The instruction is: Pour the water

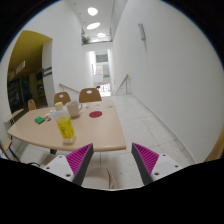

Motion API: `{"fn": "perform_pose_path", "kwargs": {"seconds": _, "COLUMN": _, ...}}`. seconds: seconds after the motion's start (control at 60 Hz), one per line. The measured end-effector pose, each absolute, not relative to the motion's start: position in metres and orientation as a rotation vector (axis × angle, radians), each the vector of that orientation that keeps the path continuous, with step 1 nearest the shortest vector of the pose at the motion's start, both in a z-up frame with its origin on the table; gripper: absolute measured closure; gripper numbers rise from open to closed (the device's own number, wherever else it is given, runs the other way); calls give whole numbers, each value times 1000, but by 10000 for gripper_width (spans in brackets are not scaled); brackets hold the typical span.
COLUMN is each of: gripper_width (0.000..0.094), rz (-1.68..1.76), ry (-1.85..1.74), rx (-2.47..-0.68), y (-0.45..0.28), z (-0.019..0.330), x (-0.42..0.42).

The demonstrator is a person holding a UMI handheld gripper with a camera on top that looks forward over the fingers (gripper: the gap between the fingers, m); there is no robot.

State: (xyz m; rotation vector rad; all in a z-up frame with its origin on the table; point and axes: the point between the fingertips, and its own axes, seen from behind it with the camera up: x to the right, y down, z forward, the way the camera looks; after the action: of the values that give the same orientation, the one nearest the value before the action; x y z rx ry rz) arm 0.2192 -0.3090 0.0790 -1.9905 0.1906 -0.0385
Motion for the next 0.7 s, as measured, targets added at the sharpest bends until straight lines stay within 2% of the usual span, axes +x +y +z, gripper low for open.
{"fn": "perform_pose_path", "kwargs": {"seconds": 0.133, "gripper_width": 100, "rz": -8, "ry": 133, "rx": -1989, "y": -306, "z": 82, "x": 197}}
{"fn": "perform_pose_path", "kwargs": {"seconds": 0.283, "gripper_width": 95, "rz": 79, "ry": 10, "rx": -1950, "y": -283, "z": 83, "x": 131}}
{"fn": "perform_pose_path", "kwargs": {"seconds": 0.45, "gripper_width": 102, "rz": 173, "ry": -83, "rx": -1875, "y": -216, "z": 76, "x": 49}}
{"fn": "perform_pose_path", "kwargs": {"seconds": 0.6, "gripper_width": 100, "rz": 133, "ry": -82, "rx": -1835, "y": -154, "z": 62, "x": 28}}
{"fn": "perform_pose_path", "kwargs": {"seconds": 0.7, "gripper_width": 99, "rz": 120, "ry": -58, "rx": -1783, "y": -125, "z": 67, "x": 24}}
